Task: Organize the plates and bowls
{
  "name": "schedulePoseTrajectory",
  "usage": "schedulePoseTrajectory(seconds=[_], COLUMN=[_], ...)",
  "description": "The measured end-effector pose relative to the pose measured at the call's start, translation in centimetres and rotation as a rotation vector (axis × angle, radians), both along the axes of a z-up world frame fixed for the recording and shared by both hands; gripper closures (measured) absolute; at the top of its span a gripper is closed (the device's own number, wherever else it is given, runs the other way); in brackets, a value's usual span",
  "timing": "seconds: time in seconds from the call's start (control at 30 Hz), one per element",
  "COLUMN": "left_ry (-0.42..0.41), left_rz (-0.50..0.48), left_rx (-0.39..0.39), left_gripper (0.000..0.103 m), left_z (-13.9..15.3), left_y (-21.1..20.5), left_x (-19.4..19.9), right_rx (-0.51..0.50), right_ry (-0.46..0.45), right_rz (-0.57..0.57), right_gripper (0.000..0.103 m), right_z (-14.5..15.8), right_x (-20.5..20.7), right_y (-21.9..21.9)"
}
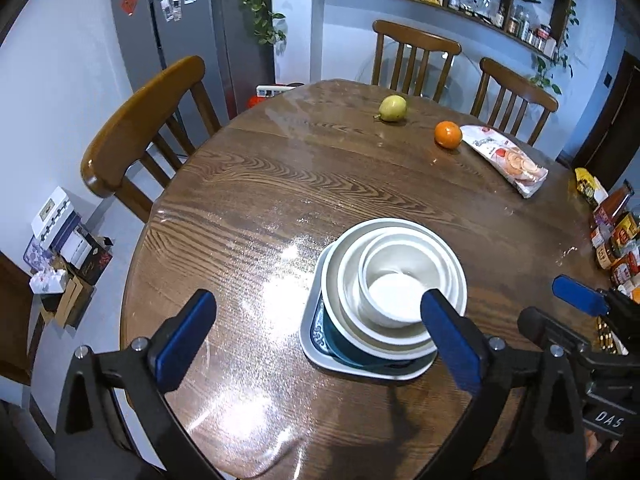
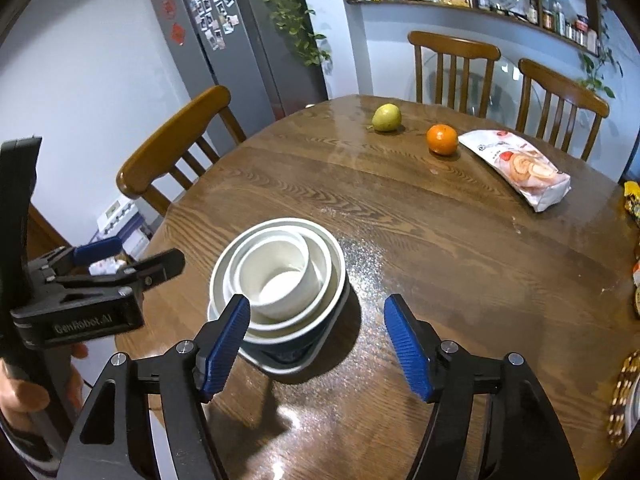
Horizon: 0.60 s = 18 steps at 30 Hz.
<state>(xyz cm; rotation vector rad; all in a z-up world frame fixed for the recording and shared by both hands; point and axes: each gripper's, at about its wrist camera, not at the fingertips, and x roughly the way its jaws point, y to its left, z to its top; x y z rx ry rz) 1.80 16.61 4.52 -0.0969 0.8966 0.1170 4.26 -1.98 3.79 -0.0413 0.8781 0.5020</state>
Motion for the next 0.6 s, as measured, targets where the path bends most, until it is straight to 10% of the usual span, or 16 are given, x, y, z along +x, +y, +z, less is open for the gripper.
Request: schedulePoseTrajectory(seconds=[0.1,0.6], left_ry=[-0.024,-0.031], left_rz=[0.013,0.003], left_rx=[0.005,-0.003], left_gripper=[0.001,0.001], left_z=[0.4,-0.6], left_y=[-0.1,-0.5], left_x=[-1.0,-3.2], right_rx=[-0.017,-0.055], right_ry=[-0.028,-0.037], right_rz=[0.010,0.097], right_gripper=[0.008,0.000], right_z=[0.0,-2.2], right_x=[-0.9,-3.4], right_y=[-0.2,0.5])
